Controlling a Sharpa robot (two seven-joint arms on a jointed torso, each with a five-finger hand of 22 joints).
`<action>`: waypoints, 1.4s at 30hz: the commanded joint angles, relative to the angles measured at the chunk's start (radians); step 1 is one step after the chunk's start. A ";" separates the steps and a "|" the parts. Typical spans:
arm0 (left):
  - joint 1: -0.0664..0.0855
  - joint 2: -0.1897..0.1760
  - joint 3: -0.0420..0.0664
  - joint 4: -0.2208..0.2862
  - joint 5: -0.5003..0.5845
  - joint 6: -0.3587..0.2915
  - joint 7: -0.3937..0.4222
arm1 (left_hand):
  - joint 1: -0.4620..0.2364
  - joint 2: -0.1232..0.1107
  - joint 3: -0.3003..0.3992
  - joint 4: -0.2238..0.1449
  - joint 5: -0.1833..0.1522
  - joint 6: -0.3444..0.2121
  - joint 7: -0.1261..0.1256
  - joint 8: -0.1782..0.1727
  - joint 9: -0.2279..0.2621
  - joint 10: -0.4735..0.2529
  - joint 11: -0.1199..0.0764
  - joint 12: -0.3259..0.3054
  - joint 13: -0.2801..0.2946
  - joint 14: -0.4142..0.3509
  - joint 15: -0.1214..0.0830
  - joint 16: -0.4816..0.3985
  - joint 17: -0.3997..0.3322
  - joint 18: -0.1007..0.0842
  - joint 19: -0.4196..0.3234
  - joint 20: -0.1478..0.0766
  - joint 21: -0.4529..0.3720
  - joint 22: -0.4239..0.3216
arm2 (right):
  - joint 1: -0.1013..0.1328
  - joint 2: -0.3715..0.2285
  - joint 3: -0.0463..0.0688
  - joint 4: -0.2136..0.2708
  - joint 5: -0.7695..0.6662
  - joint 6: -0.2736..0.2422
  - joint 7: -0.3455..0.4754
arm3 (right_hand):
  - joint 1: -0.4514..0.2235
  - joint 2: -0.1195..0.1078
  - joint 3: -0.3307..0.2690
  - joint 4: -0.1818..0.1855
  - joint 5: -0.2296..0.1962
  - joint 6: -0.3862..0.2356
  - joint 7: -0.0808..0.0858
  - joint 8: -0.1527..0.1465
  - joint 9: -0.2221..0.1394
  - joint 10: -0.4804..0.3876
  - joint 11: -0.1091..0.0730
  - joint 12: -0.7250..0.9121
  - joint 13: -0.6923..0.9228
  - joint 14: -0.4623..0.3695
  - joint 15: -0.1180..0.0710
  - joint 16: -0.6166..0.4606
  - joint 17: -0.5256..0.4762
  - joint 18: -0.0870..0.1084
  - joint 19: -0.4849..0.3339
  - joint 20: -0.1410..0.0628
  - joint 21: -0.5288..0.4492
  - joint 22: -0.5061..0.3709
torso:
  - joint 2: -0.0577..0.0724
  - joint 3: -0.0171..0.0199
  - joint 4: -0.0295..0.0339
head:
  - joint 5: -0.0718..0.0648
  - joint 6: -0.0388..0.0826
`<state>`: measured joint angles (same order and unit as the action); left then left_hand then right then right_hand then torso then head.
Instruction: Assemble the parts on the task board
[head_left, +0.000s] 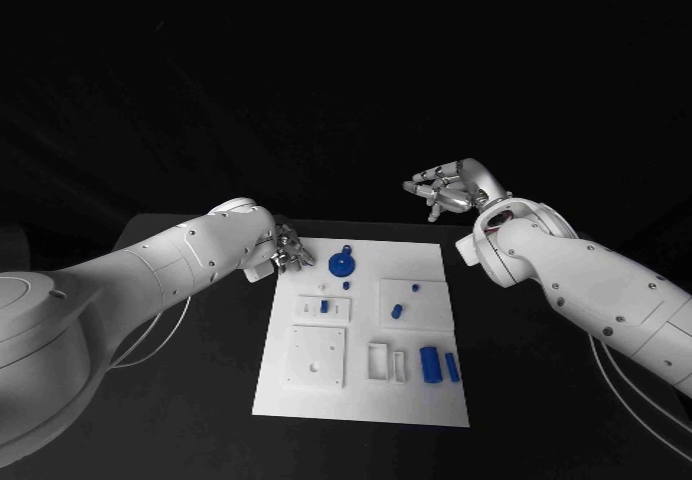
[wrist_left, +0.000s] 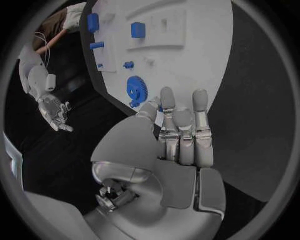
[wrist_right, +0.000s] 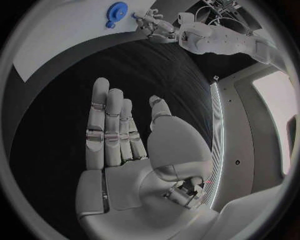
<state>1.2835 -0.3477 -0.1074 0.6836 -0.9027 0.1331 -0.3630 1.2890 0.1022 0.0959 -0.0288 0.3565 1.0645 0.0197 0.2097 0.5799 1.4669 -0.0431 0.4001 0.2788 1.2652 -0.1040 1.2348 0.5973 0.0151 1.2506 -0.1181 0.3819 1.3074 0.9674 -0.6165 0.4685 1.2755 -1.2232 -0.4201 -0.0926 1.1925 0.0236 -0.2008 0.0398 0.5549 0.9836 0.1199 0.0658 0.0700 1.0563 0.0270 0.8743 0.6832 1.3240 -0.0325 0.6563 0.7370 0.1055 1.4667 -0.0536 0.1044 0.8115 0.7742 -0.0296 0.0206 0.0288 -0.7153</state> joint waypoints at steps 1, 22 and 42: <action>0.000 -0.011 0.000 0.017 0.047 -0.031 0.009 | -0.025 -0.018 0.074 -0.055 0.037 0.002 -0.008 0.050 0.259 0.035 -0.007 0.011 0.006 0.007 -0.004 0.010 0.004 0.006 0.001 -0.008 0.009 0.021 | 0.000 -0.002 0.000 0.002 0.001 0.012 0.005 | 0.000 0.006 0.000 -0.005 0.003 0.003 -0.001 -0.003 0.000 0.001 -0.004 0.003 -0.001 0.004 -0.005 -0.003 0.001 -0.003 0.022 -0.002 0.004 -0.001 | -0.002 0.0009 0.0026 | 0.001 0.001; 0.005 -0.200 -0.001 0.368 0.110 -0.162 -0.069 | -0.091 -0.017 0.128 -0.109 0.067 0.035 -0.013 0.004 0.333 0.040 -0.012 0.040 0.024 0.031 -0.008 0.028 0.037 0.010 0.001 -0.011 0.042 0.020 | -0.001 -0.023 0.000 0.004 0.006 0.020 -0.002 | -0.002 0.006 0.002 -0.009 0.014 0.004 -0.001 -0.002 0.000 0.001 -0.004 0.002 0.000 0.004 -0.005 -0.003 0.002 -0.003 0.021 -0.002 0.007 -0.002 | -0.018 0.0029 0.0207 | 0.003 -0.013; -0.013 -0.309 -0.092 0.610 -0.034 -0.307 -0.130 | -0.099 -0.019 0.125 -0.119 0.071 0.056 -0.018 -0.003 0.320 0.043 -0.017 0.074 0.027 0.059 -0.013 0.047 0.076 0.012 0.013 -0.014 0.055 0.019 | -0.013 -0.019 0.000 -0.020 0.006 0.029 -0.001 | -0.003 0.007 0.005 -0.011 0.021 0.003 -0.001 -0.003 0.000 0.001 -0.004 0.002 0.000 0.004 -0.005 -0.004 0.002 -0.003 0.020 -0.002 0.009 -0.004 | -0.048 0.0045 0.0438 | 0.003 -0.056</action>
<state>1.2724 -0.6566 -0.1988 1.2837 -0.8738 -0.1229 -0.4727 1.1917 0.0765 0.1815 -0.1042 0.4232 1.0787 0.0341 0.2021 0.6519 1.4662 -0.0507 0.4702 0.3052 1.3174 -0.1162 1.2783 0.6732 0.0152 1.2581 -0.1325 0.4329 1.3079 0.9559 -0.6377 0.4679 1.2566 -1.2165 -0.4074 -0.0979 1.1925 0.0236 -0.1953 0.0343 0.5703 0.9838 0.1196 0.0658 0.0700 1.0564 0.0270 0.8743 0.6833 1.3241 -0.0325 0.6563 0.7377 0.1055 1.4667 -0.0536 0.1081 0.8092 0.7316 -0.0250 0.0605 0.0299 -0.7661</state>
